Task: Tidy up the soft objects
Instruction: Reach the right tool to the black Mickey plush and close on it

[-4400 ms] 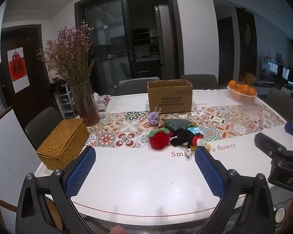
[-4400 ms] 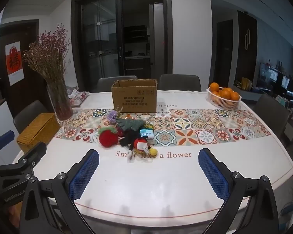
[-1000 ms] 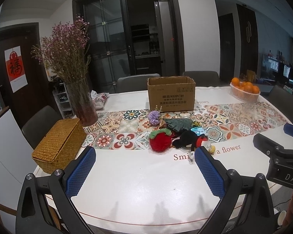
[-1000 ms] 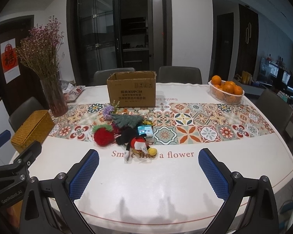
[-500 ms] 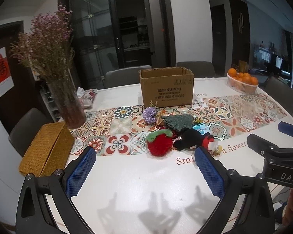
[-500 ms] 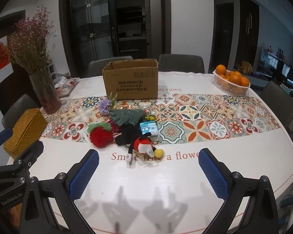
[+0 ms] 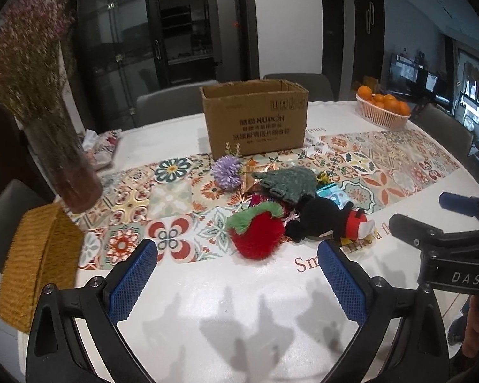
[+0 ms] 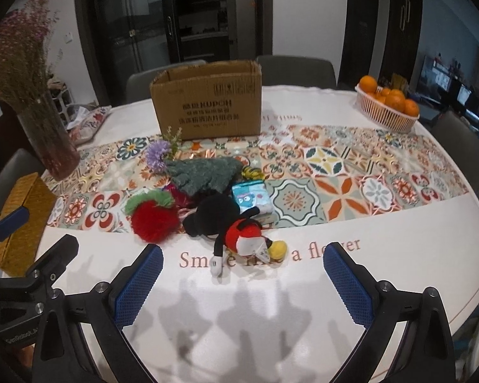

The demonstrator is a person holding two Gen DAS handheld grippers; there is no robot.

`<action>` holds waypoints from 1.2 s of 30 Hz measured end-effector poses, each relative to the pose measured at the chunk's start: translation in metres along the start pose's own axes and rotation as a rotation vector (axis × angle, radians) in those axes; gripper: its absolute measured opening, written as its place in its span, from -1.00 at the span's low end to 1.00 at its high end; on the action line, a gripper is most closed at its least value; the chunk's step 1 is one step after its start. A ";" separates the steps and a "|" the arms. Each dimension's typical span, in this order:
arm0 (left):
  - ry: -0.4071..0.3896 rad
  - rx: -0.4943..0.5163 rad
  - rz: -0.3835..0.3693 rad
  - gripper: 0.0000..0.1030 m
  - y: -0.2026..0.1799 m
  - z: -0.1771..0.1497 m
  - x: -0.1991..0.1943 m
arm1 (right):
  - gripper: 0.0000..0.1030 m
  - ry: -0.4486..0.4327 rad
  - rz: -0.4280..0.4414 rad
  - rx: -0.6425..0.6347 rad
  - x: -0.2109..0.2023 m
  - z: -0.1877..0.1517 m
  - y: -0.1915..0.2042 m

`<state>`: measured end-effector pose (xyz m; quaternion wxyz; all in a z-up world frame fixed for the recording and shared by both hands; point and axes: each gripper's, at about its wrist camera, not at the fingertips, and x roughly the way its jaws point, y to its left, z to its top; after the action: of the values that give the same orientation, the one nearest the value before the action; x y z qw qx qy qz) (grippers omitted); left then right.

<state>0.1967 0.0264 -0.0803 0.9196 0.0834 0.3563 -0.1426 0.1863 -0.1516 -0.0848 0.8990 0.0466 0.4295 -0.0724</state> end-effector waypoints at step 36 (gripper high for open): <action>0.330 -0.124 -0.147 0.13 -0.012 -0.001 0.182 | 0.28 0.316 0.187 -0.064 0.156 0.015 -0.006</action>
<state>0.3210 -0.0219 -0.2053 0.8392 0.0225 0.5157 -0.1714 0.2936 -0.1739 -0.1969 0.8241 0.0685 0.5613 0.0336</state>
